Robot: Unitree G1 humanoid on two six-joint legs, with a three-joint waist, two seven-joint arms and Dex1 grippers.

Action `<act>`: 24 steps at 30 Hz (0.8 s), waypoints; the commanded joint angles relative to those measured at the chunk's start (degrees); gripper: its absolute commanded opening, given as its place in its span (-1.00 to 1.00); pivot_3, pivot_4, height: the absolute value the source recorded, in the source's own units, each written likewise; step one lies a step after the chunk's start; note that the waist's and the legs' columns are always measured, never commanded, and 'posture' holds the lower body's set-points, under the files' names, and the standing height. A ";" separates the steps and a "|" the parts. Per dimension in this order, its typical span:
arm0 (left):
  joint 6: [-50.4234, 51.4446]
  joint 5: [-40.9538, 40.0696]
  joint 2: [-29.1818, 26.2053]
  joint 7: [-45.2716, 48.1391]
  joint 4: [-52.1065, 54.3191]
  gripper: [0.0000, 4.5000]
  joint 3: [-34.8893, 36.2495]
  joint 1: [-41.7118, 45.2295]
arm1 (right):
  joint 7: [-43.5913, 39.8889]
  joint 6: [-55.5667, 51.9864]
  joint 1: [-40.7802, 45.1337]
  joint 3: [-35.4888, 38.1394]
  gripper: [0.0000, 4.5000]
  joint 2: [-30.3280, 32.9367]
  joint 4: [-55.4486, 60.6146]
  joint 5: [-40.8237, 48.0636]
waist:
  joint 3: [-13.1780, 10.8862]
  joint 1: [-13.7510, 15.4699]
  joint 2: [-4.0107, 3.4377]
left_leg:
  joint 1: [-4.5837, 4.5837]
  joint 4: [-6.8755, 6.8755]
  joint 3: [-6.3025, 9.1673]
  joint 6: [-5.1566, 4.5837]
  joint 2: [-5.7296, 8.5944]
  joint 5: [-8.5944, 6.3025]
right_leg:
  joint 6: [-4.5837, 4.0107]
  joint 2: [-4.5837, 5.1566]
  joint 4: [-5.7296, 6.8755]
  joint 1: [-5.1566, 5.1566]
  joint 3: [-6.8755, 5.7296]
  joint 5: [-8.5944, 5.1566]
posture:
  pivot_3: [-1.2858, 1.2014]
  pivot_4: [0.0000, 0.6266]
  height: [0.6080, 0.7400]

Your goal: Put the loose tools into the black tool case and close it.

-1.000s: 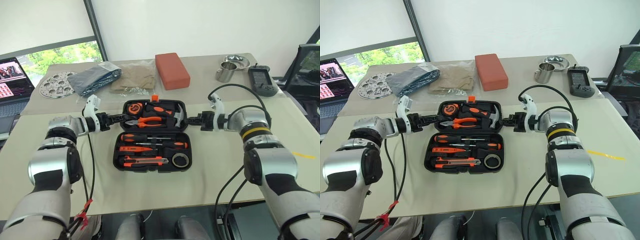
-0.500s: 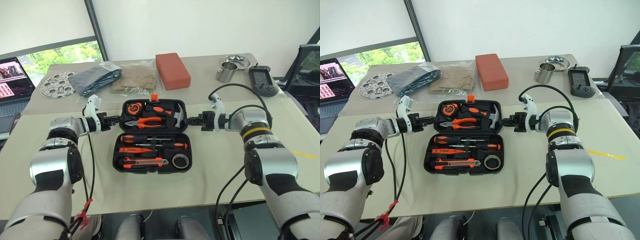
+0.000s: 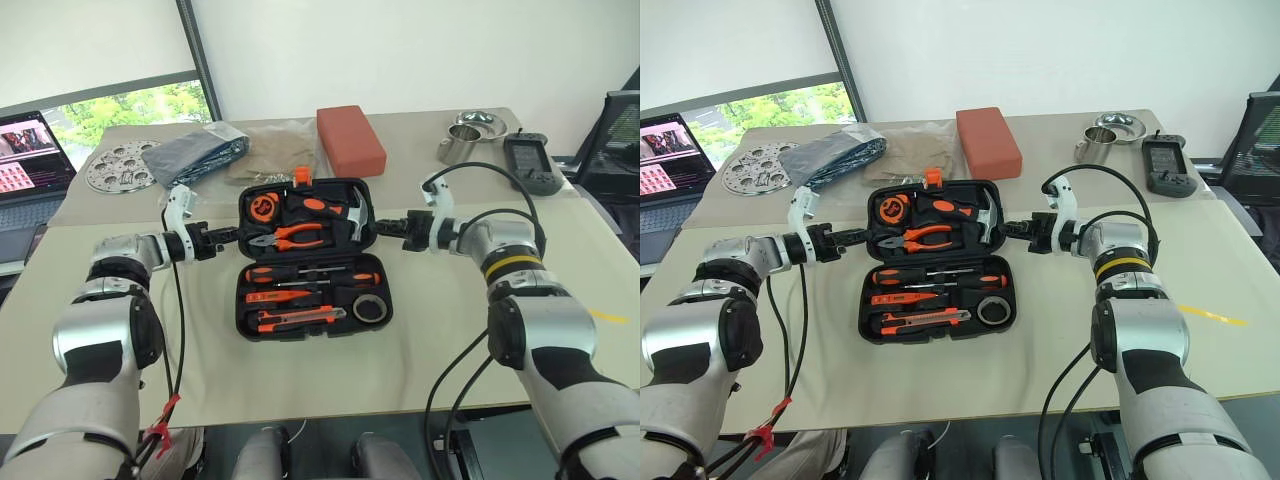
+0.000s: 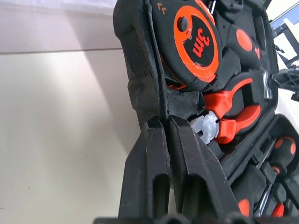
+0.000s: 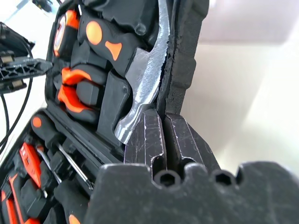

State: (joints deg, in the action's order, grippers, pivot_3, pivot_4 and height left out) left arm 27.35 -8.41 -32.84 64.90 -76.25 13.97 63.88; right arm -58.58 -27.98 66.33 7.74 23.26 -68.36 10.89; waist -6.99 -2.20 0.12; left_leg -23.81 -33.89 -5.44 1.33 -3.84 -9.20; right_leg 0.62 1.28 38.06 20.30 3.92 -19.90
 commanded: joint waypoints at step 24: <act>-26.43 0.32 -0.78 4.66 7.57 -0.98 -1.95 -4.13 | -6.29 23.44 -5.72 1.77 -1.00 -1.85 6.23 1.48 | 0.00 -0.31 0.00 | 0.03 0.00 -0.02 0.06 -0.05 0.04 | 0.00 -0.01 0.01 -0.01 -0.02 0.00 | 0.03 -0.52 1.00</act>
State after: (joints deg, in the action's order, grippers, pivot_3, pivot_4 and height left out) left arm 3.95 -7.76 -32.84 68.20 -72.37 12.09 59.04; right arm -63.31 -7.75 59.32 8.10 21.85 -66.32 10.32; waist -7.00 -2.52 0.12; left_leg -23.78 -33.89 -5.46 1.39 -3.89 -9.16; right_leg 0.62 1.27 38.08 20.28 3.90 -19.89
